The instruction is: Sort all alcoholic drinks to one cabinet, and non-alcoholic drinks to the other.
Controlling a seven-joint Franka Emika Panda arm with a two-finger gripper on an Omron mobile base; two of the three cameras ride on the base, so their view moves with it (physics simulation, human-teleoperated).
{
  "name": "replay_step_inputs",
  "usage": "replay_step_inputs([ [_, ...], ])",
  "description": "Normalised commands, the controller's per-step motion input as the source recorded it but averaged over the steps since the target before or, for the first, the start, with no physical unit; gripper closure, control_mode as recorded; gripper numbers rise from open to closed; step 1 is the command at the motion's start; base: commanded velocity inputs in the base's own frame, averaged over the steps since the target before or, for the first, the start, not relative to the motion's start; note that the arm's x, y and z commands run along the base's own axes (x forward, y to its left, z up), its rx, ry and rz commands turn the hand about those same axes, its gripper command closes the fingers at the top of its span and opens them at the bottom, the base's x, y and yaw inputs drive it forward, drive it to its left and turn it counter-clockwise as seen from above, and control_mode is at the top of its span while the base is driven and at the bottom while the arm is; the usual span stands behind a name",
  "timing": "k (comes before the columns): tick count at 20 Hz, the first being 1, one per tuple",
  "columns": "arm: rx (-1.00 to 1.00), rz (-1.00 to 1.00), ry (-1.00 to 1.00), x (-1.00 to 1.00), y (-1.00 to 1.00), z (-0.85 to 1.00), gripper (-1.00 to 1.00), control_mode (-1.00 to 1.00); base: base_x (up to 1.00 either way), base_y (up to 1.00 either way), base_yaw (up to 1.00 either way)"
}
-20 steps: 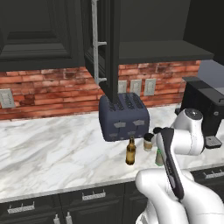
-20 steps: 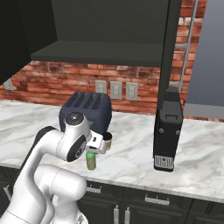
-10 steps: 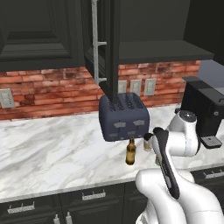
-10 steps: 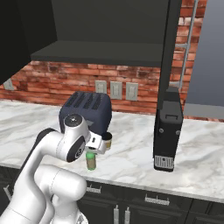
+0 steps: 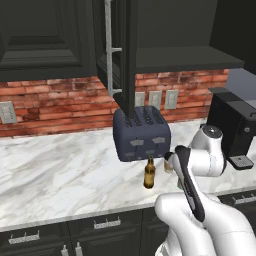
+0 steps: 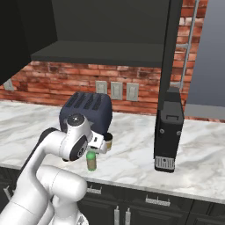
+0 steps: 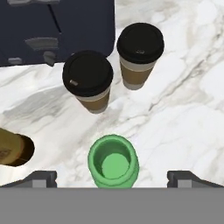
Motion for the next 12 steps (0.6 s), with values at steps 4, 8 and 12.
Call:
replay_step_inputs([
  [4, 0.00, -0.02, 0.00, 0.16, 0.00, -0.16, -1.00, -1.00, 0.00, 0.00, 0.00],
  [8, 0.00, -0.02, 0.00, 0.14, 0.00, -0.23, -1.00, -1.00, 0.00, 0.00, 0.00],
  [12, 0.00, -0.02, 0.00, 0.08, 0.00, -0.30, -1.00, -1.00, 0.00, 0.00, 0.00],
])
